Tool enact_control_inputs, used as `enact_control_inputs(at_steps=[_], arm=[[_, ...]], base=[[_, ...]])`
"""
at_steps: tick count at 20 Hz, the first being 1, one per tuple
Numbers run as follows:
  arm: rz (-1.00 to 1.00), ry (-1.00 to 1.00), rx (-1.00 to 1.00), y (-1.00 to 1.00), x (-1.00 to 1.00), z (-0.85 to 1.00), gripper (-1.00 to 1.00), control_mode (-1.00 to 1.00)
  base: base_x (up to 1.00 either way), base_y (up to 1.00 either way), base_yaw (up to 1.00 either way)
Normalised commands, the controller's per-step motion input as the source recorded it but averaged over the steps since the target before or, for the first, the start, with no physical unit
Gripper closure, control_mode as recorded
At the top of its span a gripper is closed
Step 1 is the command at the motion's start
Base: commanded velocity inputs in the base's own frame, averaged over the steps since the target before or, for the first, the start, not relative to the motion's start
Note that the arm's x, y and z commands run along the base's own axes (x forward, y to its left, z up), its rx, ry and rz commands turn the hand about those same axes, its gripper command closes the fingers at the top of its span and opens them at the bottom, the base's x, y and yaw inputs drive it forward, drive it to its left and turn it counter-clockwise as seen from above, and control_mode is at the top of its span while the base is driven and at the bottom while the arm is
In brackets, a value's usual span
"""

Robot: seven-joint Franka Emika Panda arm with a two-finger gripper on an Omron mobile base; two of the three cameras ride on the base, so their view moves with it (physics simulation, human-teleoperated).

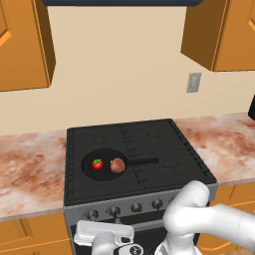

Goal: Place the pan on the front left burner on the stove. Then place the tomato and the onion in the pan and turn on the front left burner.

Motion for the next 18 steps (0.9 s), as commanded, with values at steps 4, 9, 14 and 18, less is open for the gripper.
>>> enact_control_inputs(at_steps=[4,9,14,18], arm=[[-0.03,0.00,-0.05,0.00,0.09,-0.10,-1.00,-1.00],[-0.02,0.00,-0.10,0.00,0.09,-0.10,-1.00,-1.00],[-0.01,0.00,-0.11,0.01,0.10,-0.16,-1.00,-1.00],[0.00,0.00,-0.10,0.05,0.17,-0.16,-1.00,-1.00]], base=[[0.00,0.00,0.00],[0.00,0.00,0.00],[0.00,0.00,0.00],[0.00,0.00,0.00]])
